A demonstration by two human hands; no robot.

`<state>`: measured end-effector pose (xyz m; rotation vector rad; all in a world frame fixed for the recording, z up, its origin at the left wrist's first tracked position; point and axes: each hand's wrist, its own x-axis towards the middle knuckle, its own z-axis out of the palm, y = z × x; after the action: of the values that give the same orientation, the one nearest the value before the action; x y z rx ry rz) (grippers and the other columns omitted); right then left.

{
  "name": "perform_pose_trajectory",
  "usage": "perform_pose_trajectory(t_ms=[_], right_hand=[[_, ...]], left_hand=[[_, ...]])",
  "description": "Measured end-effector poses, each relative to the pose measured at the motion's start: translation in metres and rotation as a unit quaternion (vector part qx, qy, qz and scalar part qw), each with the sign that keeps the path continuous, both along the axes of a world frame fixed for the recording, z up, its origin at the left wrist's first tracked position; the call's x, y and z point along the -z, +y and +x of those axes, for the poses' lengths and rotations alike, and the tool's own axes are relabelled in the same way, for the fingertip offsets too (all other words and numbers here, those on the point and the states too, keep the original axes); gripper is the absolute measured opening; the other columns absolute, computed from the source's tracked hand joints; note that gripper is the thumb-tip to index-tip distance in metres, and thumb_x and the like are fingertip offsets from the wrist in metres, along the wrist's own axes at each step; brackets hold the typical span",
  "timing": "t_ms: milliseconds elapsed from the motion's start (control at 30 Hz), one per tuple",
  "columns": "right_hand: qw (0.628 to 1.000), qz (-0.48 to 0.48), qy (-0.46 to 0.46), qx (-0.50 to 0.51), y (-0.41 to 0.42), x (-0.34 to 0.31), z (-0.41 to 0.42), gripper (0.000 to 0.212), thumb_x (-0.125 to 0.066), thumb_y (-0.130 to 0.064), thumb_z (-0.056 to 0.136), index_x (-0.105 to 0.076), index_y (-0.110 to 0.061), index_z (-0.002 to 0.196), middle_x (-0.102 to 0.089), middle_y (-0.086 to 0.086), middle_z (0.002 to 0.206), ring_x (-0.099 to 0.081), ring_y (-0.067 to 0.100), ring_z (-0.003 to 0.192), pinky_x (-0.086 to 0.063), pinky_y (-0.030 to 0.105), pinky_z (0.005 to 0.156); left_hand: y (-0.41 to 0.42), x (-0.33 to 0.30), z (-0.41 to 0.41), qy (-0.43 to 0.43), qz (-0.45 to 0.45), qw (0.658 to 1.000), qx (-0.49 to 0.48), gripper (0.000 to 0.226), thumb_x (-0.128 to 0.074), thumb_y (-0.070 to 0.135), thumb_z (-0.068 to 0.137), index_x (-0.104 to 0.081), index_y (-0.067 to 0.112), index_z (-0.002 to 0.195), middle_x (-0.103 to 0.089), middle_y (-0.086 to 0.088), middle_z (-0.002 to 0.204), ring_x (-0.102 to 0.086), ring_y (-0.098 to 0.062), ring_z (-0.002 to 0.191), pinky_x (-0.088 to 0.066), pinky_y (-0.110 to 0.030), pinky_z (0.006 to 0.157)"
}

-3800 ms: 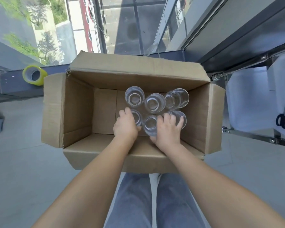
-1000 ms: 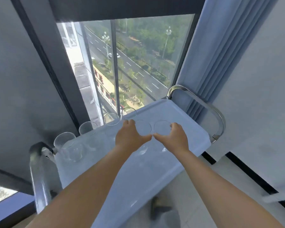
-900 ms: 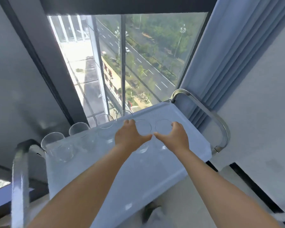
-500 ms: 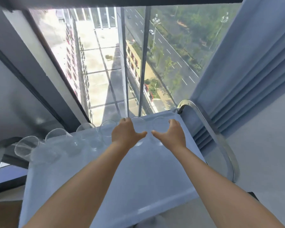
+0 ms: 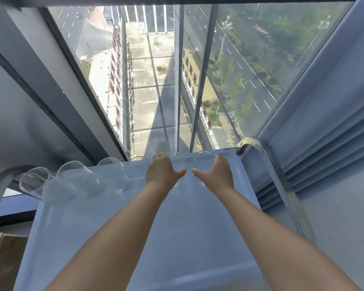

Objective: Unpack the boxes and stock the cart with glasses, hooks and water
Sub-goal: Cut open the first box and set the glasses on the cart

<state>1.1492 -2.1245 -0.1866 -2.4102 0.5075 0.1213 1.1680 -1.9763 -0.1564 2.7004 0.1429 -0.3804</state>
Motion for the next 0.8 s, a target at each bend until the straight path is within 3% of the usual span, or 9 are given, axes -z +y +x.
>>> perform_pose_trajectory(t_ms=[633, 800], right_hand=[[0.999, 0.033, 0.010, -0.012, -0.0027, 0.0055, 0.0072, 0.083, -0.072, -0.049, 0.075, -0.034, -0.005, 0.135, -0.038, 0.008, 0.138, -0.042, 0.023, 0.125, -0.040, 0.029, 0.090], [0.996, -0.046, 0.044, -0.066, -0.0005, -0.0018, 0.0007, 0.101, -0.067, -0.057, 0.076, -0.016, -0.004, 0.145, -0.025, 0.009, 0.149, -0.026, 0.026, 0.136, -0.038, 0.036, 0.099]], left_hand=[[-0.0033, 0.0094, 0.0055, 0.014, 0.016, 1.000, -0.016, 0.079, -0.063, 0.051, 0.083, -0.036, -0.004, 0.132, -0.045, -0.016, 0.131, -0.056, -0.029, 0.110, -0.041, -0.028, 0.073], [0.0007, 0.0078, 0.0015, 0.013, 0.026, 1.000, 0.000, 0.076, -0.067, 0.049, 0.080, -0.039, -0.003, 0.127, -0.048, -0.015, 0.127, -0.057, -0.028, 0.108, -0.038, -0.027, 0.071]])
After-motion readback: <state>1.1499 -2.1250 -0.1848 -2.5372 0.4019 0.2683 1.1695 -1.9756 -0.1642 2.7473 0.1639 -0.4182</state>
